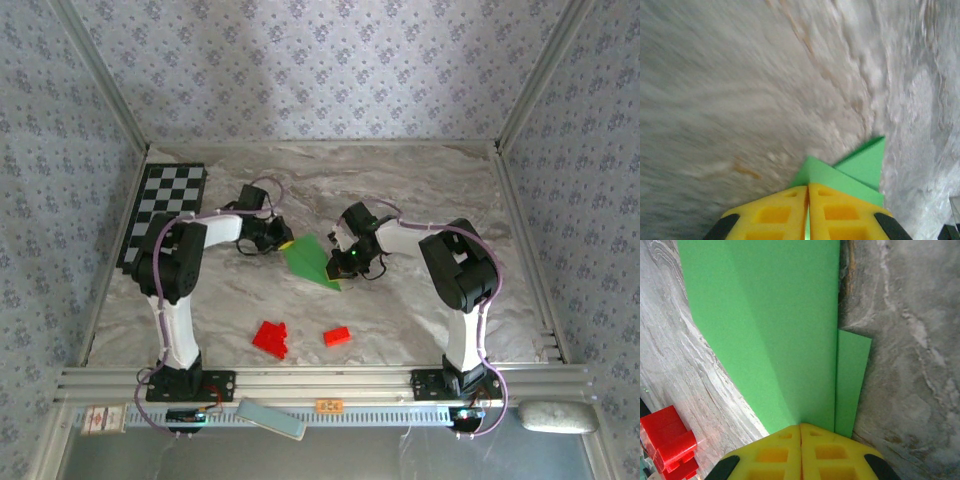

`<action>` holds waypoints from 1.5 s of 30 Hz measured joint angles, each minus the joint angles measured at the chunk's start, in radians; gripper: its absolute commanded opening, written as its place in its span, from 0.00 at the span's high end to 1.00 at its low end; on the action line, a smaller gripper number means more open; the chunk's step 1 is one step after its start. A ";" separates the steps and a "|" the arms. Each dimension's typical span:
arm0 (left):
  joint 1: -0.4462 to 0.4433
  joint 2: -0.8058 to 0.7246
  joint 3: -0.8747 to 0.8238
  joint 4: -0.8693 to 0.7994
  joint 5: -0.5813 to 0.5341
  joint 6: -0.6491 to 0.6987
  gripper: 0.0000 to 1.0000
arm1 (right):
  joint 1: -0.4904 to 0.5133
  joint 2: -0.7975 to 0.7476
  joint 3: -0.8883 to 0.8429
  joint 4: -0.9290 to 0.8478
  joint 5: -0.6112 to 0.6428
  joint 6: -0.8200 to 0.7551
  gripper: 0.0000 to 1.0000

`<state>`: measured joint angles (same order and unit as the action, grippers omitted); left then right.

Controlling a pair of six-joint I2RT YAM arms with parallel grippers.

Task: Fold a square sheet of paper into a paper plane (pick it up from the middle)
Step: Fourth fold the wing at the center of the table.

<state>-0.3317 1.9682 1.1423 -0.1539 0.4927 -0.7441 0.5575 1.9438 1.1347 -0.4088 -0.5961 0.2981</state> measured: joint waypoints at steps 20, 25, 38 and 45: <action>-0.068 -0.243 -0.008 -0.020 -0.114 -0.015 0.88 | 0.000 0.000 0.001 -0.001 -0.001 0.000 0.92; -0.161 -0.154 -0.021 0.000 -0.099 -0.051 0.89 | 0.000 0.000 0.002 -0.002 -0.002 0.000 0.92; -0.175 -0.034 -0.010 -0.019 -0.120 -0.080 0.92 | 0.013 -0.014 0.010 -0.016 0.014 -0.011 0.91; -0.179 -0.015 0.030 -0.068 -0.130 -0.080 0.93 | 0.043 0.000 0.117 -0.063 0.050 -0.023 0.91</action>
<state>-0.5110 1.9533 1.1721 -0.2222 0.3622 -0.8242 0.6010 1.9442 1.2518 -0.4717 -0.5465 0.2756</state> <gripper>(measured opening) 0.075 0.095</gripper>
